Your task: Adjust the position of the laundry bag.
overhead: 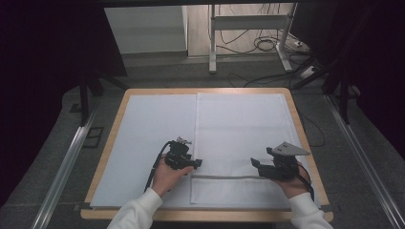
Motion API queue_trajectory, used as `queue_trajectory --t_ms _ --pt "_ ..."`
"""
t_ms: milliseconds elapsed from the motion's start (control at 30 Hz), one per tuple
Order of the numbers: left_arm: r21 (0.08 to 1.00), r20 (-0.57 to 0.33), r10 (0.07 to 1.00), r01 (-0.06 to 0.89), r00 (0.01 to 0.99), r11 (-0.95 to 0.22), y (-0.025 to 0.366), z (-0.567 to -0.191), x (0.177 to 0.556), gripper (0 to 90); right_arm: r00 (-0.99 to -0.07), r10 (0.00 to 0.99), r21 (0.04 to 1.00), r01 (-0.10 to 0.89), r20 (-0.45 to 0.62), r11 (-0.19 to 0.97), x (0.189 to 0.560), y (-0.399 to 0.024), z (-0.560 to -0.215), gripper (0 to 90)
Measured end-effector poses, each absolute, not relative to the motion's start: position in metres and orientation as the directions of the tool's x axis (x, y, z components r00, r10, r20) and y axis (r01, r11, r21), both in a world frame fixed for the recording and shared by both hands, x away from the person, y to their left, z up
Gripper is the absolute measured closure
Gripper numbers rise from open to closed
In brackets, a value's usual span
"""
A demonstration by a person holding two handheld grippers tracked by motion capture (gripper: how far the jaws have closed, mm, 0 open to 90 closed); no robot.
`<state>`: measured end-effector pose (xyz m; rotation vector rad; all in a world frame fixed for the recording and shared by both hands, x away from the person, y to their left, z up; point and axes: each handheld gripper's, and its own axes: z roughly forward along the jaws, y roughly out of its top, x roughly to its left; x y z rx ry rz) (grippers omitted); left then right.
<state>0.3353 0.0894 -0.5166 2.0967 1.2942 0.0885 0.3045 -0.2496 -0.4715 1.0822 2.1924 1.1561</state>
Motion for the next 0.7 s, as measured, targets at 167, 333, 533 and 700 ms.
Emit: queue_trajectory --t_ms 167,333,533,700 --pt "0.558 -0.287 0.804 0.773 0.521 -0.301 0.0835 -0.5211 0.3360 55.7 -0.600 0.800 0.834 0.434 -0.016 0.341 0.3043 -0.2508 -0.4695 25.9" --pt "0.569 -0.282 0.804 0.766 0.524 -0.299 0.0830 -0.5232 0.3366 71.5 -0.599 0.800 0.837 0.432 -0.013 0.337 0.3046 -0.2515 -0.4678 25.8" --pt "0.577 -0.272 0.800 0.756 0.534 -0.309 0.0816 -0.5248 0.3368 85.2 -0.596 0.803 0.840 0.428 -0.015 0.333 0.3047 -0.2520 -0.4658 25.9" --pt "0.571 -0.289 0.790 0.760 0.541 -0.311 0.0846 -0.5259 0.3388 88.6 -0.588 0.809 0.843 0.426 -0.020 0.330 0.3059 -0.2522 -0.4657 26.3"
